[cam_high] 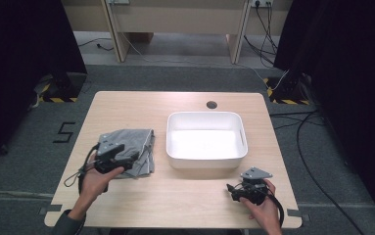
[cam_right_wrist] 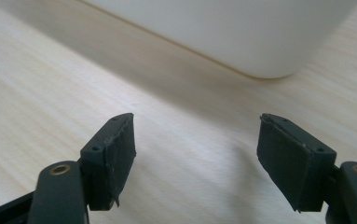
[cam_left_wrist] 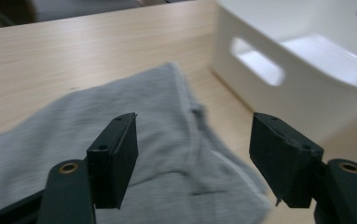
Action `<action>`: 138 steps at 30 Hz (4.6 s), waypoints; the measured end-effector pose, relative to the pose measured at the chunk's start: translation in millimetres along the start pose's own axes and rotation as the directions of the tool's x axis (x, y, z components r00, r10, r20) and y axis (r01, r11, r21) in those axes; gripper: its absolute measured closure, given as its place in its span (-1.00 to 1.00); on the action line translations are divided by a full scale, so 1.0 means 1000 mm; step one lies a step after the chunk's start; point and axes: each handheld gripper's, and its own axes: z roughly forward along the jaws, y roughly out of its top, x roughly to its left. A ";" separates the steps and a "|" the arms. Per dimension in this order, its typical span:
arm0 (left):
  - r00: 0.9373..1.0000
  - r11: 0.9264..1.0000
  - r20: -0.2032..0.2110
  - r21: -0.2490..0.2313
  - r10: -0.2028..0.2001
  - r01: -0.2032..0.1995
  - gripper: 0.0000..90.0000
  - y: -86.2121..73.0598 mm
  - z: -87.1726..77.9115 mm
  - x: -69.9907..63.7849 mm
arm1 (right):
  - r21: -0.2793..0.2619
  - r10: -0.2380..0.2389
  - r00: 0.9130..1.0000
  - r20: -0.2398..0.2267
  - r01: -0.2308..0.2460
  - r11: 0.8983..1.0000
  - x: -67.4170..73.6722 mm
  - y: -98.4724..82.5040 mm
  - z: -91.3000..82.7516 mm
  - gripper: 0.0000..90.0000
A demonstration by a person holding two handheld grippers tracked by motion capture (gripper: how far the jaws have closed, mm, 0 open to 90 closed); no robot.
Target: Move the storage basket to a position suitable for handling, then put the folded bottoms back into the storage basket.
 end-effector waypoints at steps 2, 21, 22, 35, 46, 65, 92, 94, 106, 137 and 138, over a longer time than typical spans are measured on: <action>0.999 1.000 -0.033 0.001 -0.002 0.002 -0.28 -0.001 -0.001 0.008 | 0.002 -0.001 1.000 -0.003 0.001 1.000 0.002 0.000 0.001 -0.36; 0.984 0.991 -0.176 0.136 0.027 -0.003 -0.16 -0.047 0.037 0.043 | -0.002 -0.037 0.999 -0.020 0.037 0.999 0.010 -0.001 0.009 -0.36; 0.983 0.991 -0.182 0.131 0.035 -0.011 -0.15 -0.048 0.036 0.041 | -0.001 -0.033 0.999 -0.020 0.033 0.999 0.011 -0.002 0.009 -0.36; 0.988 0.984 -0.118 0.161 0.098 -0.079 -0.11 -0.069 0.002 0.008 | -0.035 -0.049 0.998 -0.026 0.048 0.998 0.018 0.003 0.010 -0.35; 0.988 0.978 -0.058 0.158 0.146 -0.135 -0.11 -0.089 -0.027 -0.023 | -0.037 -0.058 0.998 -0.023 0.057 0.998 0.020 0.004 0.012 -0.36; 0.985 0.971 -0.007 0.166 0.174 -0.171 -0.10 -0.099 -0.043 -0.041 | -0.104 -0.048 0.995 -0.082 0.039 0.994 0.039 0.043 0.045 -0.33; 0.973 0.959 0.070 0.167 0.221 -0.230 -0.06 -0.091 -0.028 -0.072 | -0.165 -0.038 0.984 -0.172 0.009 0.986 0.063 0.078 0.059 -0.35; 0.966 0.951 0.079 0.173 0.244 -0.255 -0.06 -0.088 -0.023 -0.082 | -0.167 -0.026 0.983 -0.180 -0.004 0.986 0.065 0.075 0.053 -0.35; 0.929 0.917 0.183 0.185 0.322 -0.354 -0.12 -0.064 0.018 -0.142 | -0.179 0.010 0.987 -0.163 -0.039 0.983 0.050 0.056 0.026 -0.37; 0.956 0.988 0.292 0.149 -0.001 -0.045 -0.52 -0.049 -0.001 -0.080 | -0.165 0.044 0.992 -0.115 -0.062 0.984 0.026 0.033 0.006 -0.40; 0.957 0.987 0.290 0.158 -0.014 -0.034 -0.52 -0.053 -0.001 -0.075 | -0.165 0.044 0.993 -0.113 -0.062 0.984 0.025 0.032 0.005 -0.40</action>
